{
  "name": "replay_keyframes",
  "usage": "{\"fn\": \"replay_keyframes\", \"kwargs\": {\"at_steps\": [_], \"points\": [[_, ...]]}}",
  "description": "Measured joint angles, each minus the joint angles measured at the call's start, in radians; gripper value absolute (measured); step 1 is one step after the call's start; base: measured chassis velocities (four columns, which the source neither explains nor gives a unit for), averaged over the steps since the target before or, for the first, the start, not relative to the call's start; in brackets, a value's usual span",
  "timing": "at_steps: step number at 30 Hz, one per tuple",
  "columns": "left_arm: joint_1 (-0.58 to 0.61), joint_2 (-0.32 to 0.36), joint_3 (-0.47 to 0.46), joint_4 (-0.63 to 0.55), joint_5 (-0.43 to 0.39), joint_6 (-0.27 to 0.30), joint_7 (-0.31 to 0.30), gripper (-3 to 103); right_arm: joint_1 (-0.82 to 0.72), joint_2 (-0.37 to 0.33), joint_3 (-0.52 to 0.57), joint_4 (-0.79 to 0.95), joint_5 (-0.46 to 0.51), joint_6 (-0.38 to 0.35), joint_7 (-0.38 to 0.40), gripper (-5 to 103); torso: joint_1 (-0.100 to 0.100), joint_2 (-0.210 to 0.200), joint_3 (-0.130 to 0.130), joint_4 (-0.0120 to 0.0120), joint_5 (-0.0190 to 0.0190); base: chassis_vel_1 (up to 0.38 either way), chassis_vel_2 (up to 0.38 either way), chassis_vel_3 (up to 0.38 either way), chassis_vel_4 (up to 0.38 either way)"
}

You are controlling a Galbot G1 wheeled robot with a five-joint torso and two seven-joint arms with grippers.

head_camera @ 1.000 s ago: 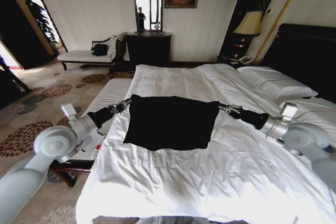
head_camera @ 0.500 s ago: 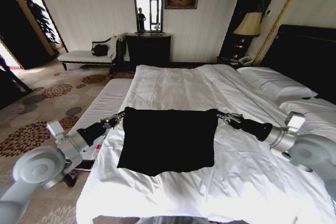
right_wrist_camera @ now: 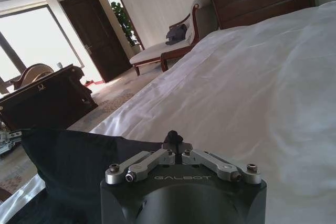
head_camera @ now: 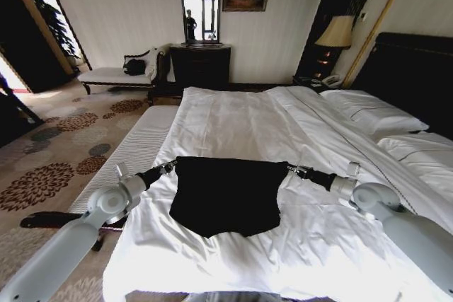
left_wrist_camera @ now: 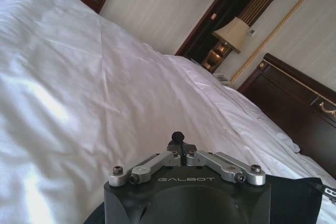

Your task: Fold the clothes on the bed.

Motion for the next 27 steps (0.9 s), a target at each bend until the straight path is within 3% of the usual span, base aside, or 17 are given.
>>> {"fn": "replay_keyframes", "kwargs": {"at_steps": [9, 20, 27], "points": [[-0.257, -0.081, 0.174, 0.255, 0.036, -0.017, 0.000, 0, 0.266, 0.088, -0.217, -0.232, -0.032, 0.036, -0.030, 1, 0.000, 0.000, 0.000, 0.0004, 0.0001, 0.000, 0.000, 0.000, 0.000], [-0.389, -0.196, 0.207, 0.480, 0.081, -0.034, 0.000, 0, 0.419, 0.184, -0.325, -0.437, -0.075, 0.067, -0.053, 1, 0.000, 0.000, 0.000, 0.0001, 0.0000, 0.000, 0.000, 0.000, 0.000], [-0.418, -0.215, 0.214, 0.568, 0.090, -0.043, 0.000, 0, 0.449, 0.224, -0.343, -0.530, -0.098, 0.091, -0.065, 1, 0.000, 0.000, 0.000, 0.0005, 0.0001, 0.000, 0.000, 0.000, 0.000]]}}
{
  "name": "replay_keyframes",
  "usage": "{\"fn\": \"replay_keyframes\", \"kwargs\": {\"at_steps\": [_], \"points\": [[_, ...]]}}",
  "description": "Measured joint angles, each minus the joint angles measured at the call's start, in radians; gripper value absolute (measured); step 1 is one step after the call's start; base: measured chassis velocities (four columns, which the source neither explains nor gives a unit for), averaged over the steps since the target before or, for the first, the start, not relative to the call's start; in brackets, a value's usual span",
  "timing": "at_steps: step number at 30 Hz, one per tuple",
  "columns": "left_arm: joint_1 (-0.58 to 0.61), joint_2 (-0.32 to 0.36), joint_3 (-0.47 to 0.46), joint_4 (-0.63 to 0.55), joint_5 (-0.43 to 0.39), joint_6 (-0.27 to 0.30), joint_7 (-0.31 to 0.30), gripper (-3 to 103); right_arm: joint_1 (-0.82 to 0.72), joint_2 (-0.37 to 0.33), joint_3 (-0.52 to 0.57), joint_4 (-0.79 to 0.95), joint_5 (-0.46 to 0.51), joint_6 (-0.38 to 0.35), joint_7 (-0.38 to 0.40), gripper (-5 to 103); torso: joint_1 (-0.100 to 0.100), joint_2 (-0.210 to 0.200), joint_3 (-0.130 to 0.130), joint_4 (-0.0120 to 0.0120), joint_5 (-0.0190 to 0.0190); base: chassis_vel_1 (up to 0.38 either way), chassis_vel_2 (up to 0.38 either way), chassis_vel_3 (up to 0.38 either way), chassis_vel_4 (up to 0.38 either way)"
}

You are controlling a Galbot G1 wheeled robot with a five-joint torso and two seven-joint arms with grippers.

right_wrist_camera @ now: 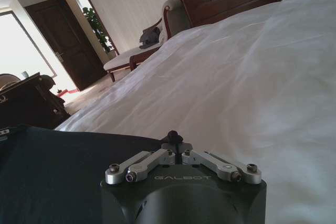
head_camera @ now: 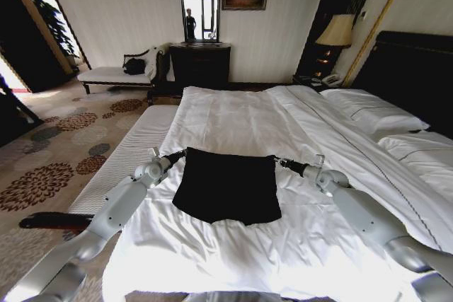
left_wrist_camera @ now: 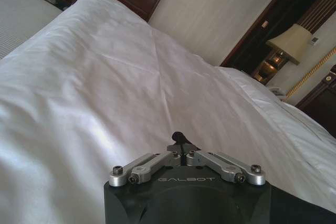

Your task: Fold the clothes on the bed.

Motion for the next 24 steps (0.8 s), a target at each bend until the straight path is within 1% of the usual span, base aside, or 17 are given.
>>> {"fn": "replay_keyframes", "kwargs": {"at_steps": [5, 12, 17, 20, 22, 24], "points": [[-0.009, -0.016, 0.016, 0.012, 0.018, -0.011, 0.000, 0, 0.009, 0.022, -0.004, -0.038, -0.025, 0.022, -0.020, 1, 0.000, 0.000, 0.000, -0.0005, 0.0000, 0.000, 0.000, 0.000, 0.000], [-0.028, -0.025, 0.028, 0.026, 0.027, -0.019, 0.000, 0, 0.021, 0.027, -0.008, -0.043, -0.030, 0.038, -0.030, 1, 0.000, 0.000, 0.000, -0.0002, -0.0001, 0.000, 0.000, 0.000, 0.000], [-0.015, -0.011, 0.022, -0.012, 0.028, -0.031, -0.001, 0, 0.002, 0.009, 0.011, -0.006, -0.031, 0.051, -0.039, 1, 0.000, 0.000, 0.000, -0.0005, 0.0000, 0.000, 0.000, 0.000, 0.000], [0.034, 0.017, -0.004, -0.080, 0.026, -0.041, 0.000, 0, -0.037, -0.012, 0.048, 0.050, -0.034, 0.065, -0.047, 1, 0.000, 0.000, 0.000, -0.0002, -0.0002, 0.000, 0.000, 0.000, 0.000], [0.044, 0.022, -0.010, -0.093, 0.025, -0.042, 0.000, 0, -0.045, -0.016, 0.055, 0.059, -0.035, 0.067, -0.048, 1, 0.000, 0.000, 0.000, -0.0001, -0.0002, 0.000, 0.000, 0.000, 0.000], [0.087, 0.038, -0.032, -0.137, 0.025, -0.057, 0.000, 0, -0.078, -0.025, 0.085, 0.090, -0.040, 0.077, -0.050, 1, 0.000, 0.000, 0.000, 0.0000, 0.0000, 0.000, 0.000, 0.000, 0.000]]}}
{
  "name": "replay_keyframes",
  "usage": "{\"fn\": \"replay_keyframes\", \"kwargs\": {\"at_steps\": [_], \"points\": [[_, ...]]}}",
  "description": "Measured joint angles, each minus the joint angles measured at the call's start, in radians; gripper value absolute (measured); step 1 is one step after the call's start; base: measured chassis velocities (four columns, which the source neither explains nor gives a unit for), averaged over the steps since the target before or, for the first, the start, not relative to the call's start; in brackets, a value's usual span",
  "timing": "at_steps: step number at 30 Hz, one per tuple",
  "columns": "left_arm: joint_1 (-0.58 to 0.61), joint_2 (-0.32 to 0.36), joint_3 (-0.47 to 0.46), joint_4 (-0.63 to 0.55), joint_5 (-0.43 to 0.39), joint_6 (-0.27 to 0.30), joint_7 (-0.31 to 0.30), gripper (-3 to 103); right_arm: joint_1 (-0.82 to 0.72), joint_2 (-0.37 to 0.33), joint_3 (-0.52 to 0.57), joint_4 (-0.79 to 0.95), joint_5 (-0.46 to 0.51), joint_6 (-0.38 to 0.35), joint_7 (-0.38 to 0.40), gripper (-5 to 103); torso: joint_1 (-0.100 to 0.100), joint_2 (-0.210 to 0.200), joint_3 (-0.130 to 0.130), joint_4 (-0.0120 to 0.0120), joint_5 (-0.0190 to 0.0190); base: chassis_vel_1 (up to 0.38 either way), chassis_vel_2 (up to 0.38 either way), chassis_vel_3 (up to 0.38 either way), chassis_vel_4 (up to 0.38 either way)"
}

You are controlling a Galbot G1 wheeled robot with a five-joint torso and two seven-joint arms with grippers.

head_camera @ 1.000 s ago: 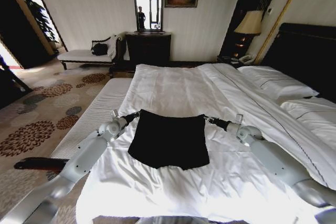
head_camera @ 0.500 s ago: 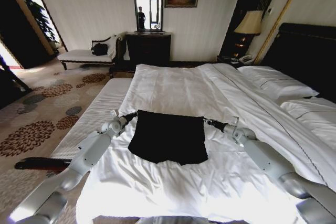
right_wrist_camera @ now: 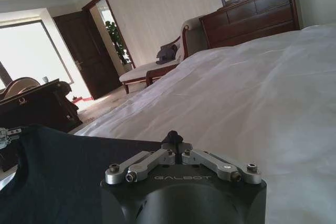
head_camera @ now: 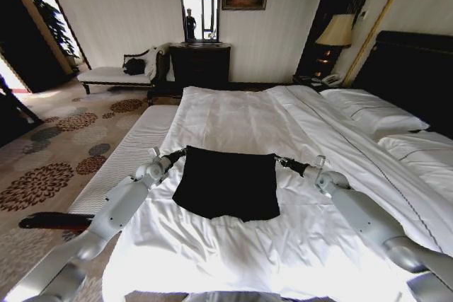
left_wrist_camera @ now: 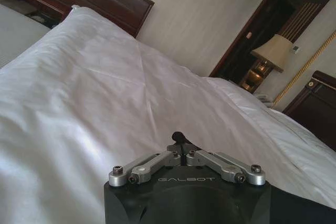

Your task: Fold the clothes on the bed.

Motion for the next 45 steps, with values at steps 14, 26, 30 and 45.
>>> {"fn": "replay_keyframes", "kwargs": {"at_steps": [14, 26, 30, 45], "points": [[0.184, 0.035, -0.082, -0.145, 0.049, -0.065, 0.000, 0, -0.229, -0.013, 0.146, 0.088, -0.138, 0.219, -0.100, 1, 0.000, 0.000, 0.000, -0.0004, 0.0001, 0.000, 0.000, 0.000, 0.000], [0.357, 0.045, -0.151, -0.267, 0.082, -0.102, 0.000, 0, -0.393, -0.015, 0.297, 0.202, -0.182, 0.311, -0.139, 1, 0.000, 0.000, 0.000, -0.0005, -0.0003, 0.000, 0.000, 0.000, 0.000], [0.405, 0.047, -0.172, -0.291, 0.091, -0.107, 0.000, 0, -0.455, 0.017, 0.330, 0.216, -0.249, 0.369, -0.163, 1, 0.000, 0.000, 0.000, -0.0003, 0.0000, 0.000, 0.000, 0.000, 0.000], [0.511, 0.051, -0.238, -0.380, 0.122, -0.125, 0.000, 0, -0.569, 0.099, 0.393, 0.197, -0.361, 0.464, -0.236, 1, 0.000, 0.000, 0.000, 0.0001, -0.0001, 0.000, 0.000, 0.000, 0.000]]}}
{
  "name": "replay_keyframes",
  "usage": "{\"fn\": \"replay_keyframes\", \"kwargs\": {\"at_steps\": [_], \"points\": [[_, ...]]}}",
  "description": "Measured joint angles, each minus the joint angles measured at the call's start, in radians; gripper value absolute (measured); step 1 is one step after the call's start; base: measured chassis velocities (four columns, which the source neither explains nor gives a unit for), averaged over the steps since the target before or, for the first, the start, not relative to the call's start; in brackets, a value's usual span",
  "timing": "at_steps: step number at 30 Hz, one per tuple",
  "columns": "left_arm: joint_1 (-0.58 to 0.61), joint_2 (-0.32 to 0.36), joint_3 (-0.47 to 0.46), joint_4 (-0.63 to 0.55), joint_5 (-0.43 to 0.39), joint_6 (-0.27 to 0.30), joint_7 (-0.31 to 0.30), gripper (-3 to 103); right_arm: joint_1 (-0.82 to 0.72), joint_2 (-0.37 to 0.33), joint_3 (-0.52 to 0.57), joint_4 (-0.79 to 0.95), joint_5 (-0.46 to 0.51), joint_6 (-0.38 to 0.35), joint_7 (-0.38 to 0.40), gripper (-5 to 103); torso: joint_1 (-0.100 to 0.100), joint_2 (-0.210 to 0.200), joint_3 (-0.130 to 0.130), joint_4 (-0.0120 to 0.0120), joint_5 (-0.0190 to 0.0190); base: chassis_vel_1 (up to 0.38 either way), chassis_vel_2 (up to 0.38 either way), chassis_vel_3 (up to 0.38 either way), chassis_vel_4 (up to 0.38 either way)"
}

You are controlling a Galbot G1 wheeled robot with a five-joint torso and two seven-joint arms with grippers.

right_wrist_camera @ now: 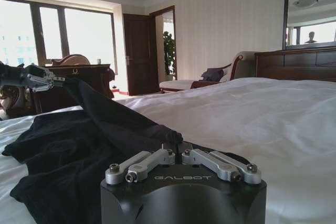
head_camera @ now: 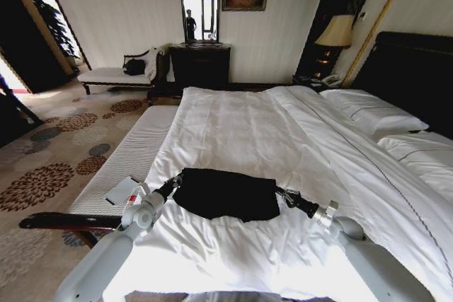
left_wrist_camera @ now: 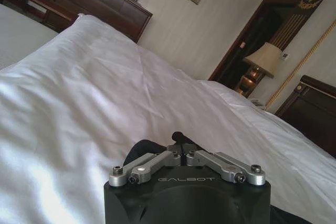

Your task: Fold the clothes on the bed.

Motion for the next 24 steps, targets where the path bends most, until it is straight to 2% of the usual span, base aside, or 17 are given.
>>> {"fn": "replay_keyframes", "kwargs": {"at_steps": [4, 8, 24], "points": [[0.026, 0.000, -0.018, -0.017, 0.006, -0.006, 0.000, 0, -0.044, 0.005, 0.027, 0.017, -0.003, 0.017, -0.008, 1, 0.000, 0.000, 0.000, -0.0008, -0.0001, 0.000, 0.000, 0.000, 0.000], [0.055, -0.003, -0.037, -0.028, 0.014, -0.012, 0.000, 0, -0.075, 0.011, 0.042, 0.032, -0.003, 0.032, -0.010, 1, 0.000, 0.000, 0.000, -0.0001, 0.0000, 0.000, 0.000, 0.000, 0.000], [0.250, 0.021, -0.140, -0.104, 0.079, -0.052, 0.000, 0, -0.193, 0.053, 0.090, 0.115, -0.045, 0.075, 0.005, 1, 0.000, 0.000, 0.000, -0.0003, 0.0000, 0.000, 0.000, 0.000, 0.000]]}}
